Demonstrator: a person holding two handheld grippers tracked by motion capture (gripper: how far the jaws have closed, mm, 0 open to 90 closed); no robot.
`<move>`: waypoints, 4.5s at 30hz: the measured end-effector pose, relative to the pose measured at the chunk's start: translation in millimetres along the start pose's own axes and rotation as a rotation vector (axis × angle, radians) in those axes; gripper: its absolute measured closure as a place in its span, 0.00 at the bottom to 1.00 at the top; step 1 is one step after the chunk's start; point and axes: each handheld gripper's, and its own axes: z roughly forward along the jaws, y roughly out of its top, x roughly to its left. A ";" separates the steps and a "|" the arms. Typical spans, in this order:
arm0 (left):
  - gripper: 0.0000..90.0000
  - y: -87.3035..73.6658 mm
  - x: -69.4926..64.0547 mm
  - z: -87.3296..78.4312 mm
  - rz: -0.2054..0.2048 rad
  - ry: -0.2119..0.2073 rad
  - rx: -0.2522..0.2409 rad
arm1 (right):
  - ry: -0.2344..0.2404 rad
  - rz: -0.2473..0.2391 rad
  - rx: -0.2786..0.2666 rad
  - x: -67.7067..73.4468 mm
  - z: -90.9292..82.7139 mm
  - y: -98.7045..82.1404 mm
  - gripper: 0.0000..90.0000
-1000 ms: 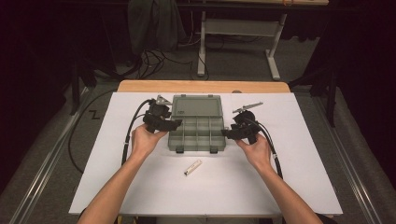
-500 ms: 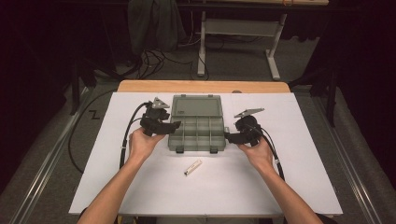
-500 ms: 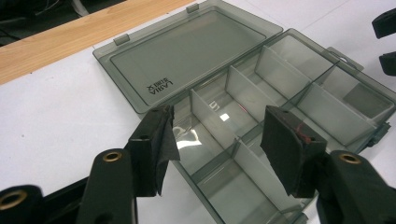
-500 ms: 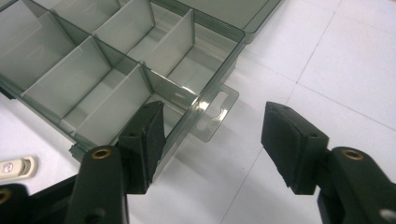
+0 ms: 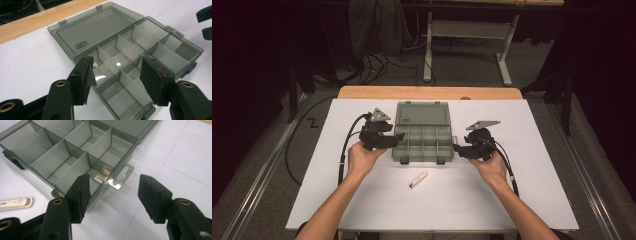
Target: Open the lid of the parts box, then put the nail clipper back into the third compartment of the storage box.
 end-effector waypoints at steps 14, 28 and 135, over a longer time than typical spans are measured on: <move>0.45 -13.4 -3.5 -16.5 -0.011 -0.005 -0.055 | -0.032 -0.015 -0.083 -0.9 -14.4 -18.3 0.47; 0.39 -29.3 -9.2 -21.3 -0.024 0.008 -0.075 | -0.020 0.002 -0.145 -9.6 -29.6 -38.2 0.47; 0.45 -74.5 -45.6 -20.1 -0.043 -0.103 -0.030 | -0.013 0.096 -0.386 -22.6 -77.7 -137.7 0.40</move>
